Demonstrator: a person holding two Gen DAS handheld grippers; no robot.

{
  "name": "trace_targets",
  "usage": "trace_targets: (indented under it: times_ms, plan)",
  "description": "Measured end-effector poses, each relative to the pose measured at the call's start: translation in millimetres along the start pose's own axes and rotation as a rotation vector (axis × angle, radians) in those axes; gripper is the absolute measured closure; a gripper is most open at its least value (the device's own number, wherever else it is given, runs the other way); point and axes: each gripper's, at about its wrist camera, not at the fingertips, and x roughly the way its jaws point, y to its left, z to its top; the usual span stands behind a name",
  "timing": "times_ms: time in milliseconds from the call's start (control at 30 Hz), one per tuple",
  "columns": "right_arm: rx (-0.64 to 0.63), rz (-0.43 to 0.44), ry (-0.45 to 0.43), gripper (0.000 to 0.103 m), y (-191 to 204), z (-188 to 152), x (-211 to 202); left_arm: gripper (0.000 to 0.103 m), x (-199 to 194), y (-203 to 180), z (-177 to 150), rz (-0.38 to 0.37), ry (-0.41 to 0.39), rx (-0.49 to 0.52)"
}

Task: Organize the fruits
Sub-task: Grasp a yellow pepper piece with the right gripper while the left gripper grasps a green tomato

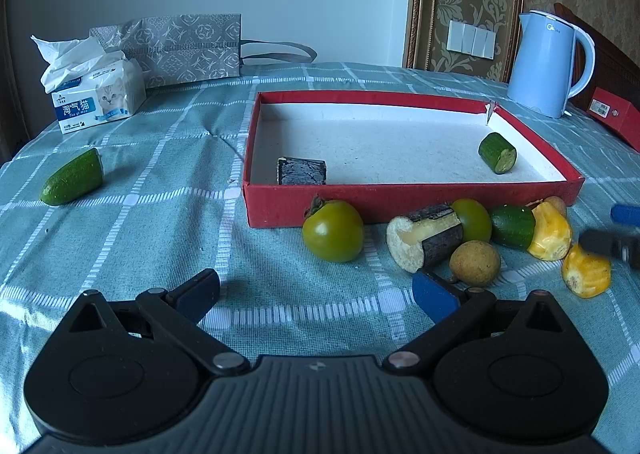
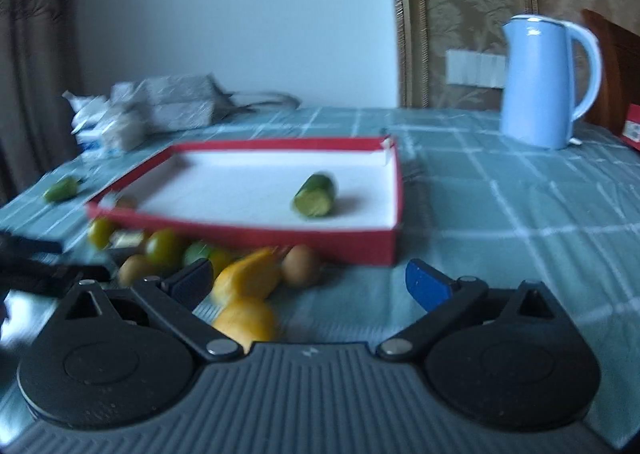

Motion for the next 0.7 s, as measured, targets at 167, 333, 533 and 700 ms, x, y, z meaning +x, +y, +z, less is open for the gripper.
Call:
trace_targets:
  times_ms: [167,333,533,700]
  plan:
    - [-0.046,-0.078,0.05,0.002,9,-2,1,0.0,0,0,0,0.0,0.0,0.0]
    - [-0.068,-0.027,0.068,0.007,11,-3,3,0.0,0,0,0,0.0,0.0,0.0]
    - [-0.144,-0.014,0.121,0.019,24,-9,6,0.0,0,0,0,0.0,0.0,0.0]
    - [-0.157,-0.025,0.137,0.013,27,-9,9,0.0,0,0,0,-0.001,-0.001,-0.002]
